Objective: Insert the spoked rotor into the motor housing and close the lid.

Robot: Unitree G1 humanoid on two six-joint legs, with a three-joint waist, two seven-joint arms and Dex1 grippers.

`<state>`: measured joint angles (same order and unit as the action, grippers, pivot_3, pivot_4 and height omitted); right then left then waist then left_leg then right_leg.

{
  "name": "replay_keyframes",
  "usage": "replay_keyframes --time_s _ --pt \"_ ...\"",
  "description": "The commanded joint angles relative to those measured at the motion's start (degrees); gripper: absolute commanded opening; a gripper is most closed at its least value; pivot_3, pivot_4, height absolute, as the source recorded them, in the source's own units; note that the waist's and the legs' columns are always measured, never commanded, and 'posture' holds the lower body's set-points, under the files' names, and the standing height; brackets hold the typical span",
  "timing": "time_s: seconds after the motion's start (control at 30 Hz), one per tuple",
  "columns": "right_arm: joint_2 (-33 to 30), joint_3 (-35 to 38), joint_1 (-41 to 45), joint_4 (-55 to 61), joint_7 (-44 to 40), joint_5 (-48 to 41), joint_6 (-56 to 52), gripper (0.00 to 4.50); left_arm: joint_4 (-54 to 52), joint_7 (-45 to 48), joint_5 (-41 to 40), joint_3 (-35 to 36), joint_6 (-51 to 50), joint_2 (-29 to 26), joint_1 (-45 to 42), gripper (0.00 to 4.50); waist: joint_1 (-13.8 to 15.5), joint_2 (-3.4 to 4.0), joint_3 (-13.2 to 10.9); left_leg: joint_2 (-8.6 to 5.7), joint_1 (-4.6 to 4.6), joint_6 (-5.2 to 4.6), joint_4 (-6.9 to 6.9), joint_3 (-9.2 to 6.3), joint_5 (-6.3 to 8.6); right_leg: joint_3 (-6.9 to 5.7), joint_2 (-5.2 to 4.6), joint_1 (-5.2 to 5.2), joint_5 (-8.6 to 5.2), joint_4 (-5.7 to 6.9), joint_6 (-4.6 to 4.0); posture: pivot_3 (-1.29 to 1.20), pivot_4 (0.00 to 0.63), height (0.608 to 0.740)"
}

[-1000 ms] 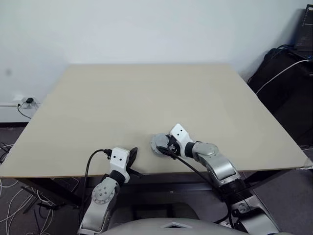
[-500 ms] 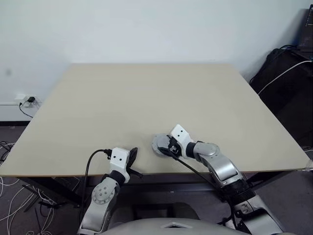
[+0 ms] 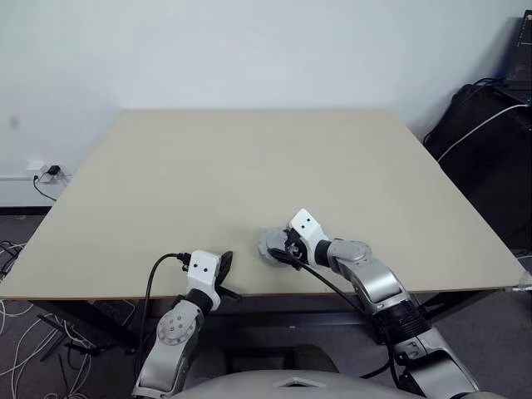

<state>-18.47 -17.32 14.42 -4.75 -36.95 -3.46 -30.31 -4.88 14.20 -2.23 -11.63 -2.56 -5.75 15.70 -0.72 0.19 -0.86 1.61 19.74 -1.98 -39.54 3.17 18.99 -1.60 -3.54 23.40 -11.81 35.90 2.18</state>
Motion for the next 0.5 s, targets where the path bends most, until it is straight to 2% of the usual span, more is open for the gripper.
replay_keyframes --time_s 0.03,0.1,0.27,0.5 --pt "-0.6 -0.2 -0.3 -0.5 0.4 0.8 -2.0 3.28 -2.7 -2.1 2.1 0.9 -4.6 -0.2 -5.0 0.0 0.0 -0.01 0.0 0.0 0.01 0.0 0.0 0.0 0.0 0.0 0.0 -0.01 0.0 0.0 0.0 0.0 0.0 0.74" --pt "-0.7 -0.3 -0.3 -0.5 0.3 0.8 -2.0 3.28 -3.0 -2.4 2.0 1.5 -8.1 -0.3 -7.8 0.0 0.0 -0.02 0.0 -0.02 0.05 0.01 -0.01 -0.01 -0.01 -0.01 0.0 -0.04 0.01 0.02 0.01 0.0 0.0 0.74" --pt "-1.5 -1.4 -0.7 -0.2 -0.8 1.5 0.8 3.28 -1.4 3.1 -5.3 4.7 -20.7 -1.4 -16.9 0.0 -0.2 -0.03 0.0 -0.03 0.08 0.02 0.0 -0.01 -0.02 0.01 0.02 -0.06 0.03 0.01 0.01 0.0 0.0 0.74" --pt "-1.6 -1.9 -1.2 -0.3 -0.6 1.8 2.8 3.28 4.8 14.8 -16.4 7.1 -35.7 -3.1 -28.5 0.0 -0.4 -0.06 0.0 -0.08 0.14 0.02 0.0 -0.06 -0.02 0.01 0.02 -0.04 0.05 -0.03 -0.01 0.0 0.0 0.74"
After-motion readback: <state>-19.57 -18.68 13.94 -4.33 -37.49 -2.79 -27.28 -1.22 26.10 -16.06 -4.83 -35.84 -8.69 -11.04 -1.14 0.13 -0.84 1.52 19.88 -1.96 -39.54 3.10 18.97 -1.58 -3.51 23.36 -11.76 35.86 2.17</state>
